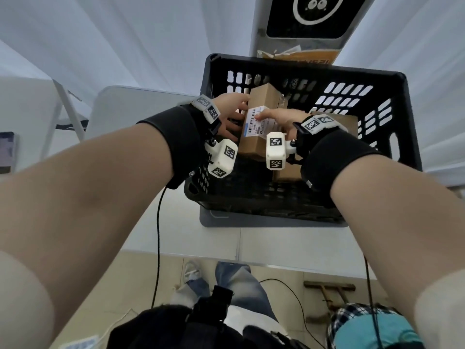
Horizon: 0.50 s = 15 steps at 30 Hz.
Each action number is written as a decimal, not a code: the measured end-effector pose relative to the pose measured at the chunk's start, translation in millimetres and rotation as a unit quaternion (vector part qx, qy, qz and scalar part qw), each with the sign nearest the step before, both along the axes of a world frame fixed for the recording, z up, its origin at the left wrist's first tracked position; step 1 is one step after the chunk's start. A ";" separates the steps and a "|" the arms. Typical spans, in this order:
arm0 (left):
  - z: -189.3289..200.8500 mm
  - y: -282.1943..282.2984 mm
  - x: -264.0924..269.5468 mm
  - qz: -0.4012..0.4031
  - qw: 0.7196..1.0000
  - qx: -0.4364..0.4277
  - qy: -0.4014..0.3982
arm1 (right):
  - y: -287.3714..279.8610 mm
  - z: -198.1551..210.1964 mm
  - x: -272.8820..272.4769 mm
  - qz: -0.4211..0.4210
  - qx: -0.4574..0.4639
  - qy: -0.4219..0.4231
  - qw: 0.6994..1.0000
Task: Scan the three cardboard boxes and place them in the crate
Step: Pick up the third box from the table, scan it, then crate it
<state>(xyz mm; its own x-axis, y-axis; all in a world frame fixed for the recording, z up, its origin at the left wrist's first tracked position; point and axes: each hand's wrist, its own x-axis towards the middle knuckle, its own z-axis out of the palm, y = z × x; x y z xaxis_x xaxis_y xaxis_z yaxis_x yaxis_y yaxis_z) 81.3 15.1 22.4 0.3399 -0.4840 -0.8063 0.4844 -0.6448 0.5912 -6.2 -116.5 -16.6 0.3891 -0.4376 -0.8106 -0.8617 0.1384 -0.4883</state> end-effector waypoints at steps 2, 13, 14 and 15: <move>-10.6 -5.5 2.0 0.007 1.000 0.015 0.014 | -8.4 -19.9 3.6 0.010 0.013 0.020 1.000; -58.0 -26.2 4.7 0.063 0.994 0.085 0.030 | -25.3 -48.0 15.5 -0.075 0.054 -0.058 0.994; -62.1 -27.6 5.2 0.072 0.993 0.085 0.030 | -27.5 -50.0 16.7 -0.074 0.065 -0.055 0.994; -66.0 -28.4 5.6 0.080 0.993 0.084 0.030 | -28.2 -49.0 17.1 -0.077 0.071 -0.055 0.993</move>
